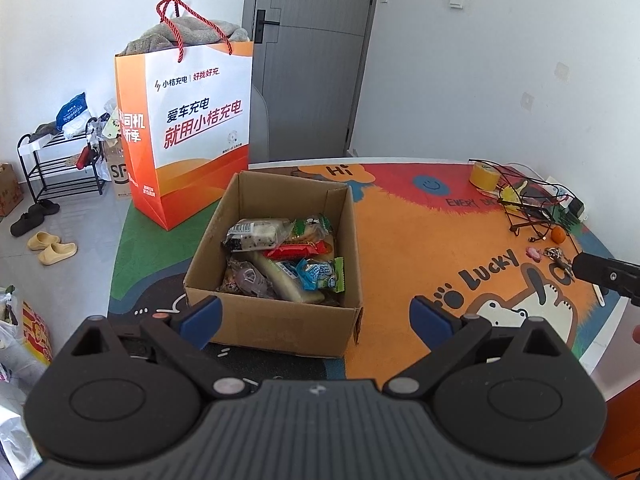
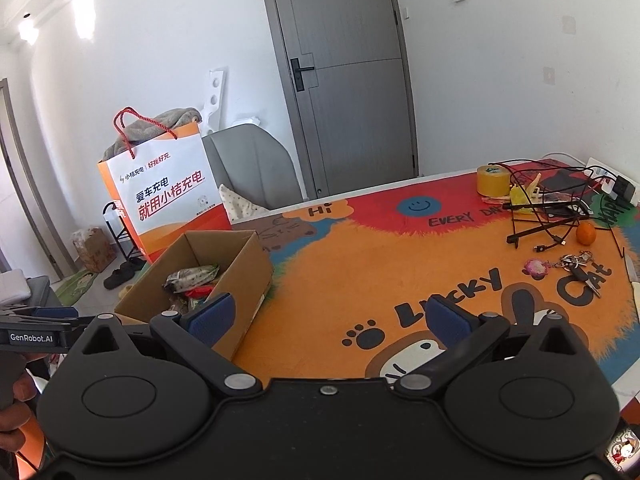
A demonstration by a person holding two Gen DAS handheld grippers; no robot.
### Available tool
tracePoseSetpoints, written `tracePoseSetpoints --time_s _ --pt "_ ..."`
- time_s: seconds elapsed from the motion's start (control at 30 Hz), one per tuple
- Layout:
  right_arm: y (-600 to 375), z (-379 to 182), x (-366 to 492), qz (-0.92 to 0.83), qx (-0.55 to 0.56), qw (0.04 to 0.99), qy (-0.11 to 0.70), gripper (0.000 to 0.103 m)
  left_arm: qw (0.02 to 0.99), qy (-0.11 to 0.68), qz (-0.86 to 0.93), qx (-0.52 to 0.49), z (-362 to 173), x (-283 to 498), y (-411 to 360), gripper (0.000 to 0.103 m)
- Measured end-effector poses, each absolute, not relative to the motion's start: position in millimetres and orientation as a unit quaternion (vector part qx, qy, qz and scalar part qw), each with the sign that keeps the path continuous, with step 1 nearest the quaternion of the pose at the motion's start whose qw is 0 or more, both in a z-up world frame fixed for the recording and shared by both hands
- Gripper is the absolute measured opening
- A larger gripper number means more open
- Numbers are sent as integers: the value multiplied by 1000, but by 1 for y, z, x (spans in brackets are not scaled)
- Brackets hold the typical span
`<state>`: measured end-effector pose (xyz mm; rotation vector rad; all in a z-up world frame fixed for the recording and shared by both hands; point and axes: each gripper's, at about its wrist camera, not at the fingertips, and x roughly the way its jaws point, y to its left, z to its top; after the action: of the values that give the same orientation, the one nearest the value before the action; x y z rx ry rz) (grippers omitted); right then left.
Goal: Organize snacks
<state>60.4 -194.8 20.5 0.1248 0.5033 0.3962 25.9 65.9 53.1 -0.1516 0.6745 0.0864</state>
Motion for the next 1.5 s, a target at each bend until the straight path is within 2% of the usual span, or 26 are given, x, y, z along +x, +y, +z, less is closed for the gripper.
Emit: tracePoseSetpoints --time_s 1.5 --pt "-193 18 62 194 46 946 254 103 945 320 32 -59 60 20 54 100"
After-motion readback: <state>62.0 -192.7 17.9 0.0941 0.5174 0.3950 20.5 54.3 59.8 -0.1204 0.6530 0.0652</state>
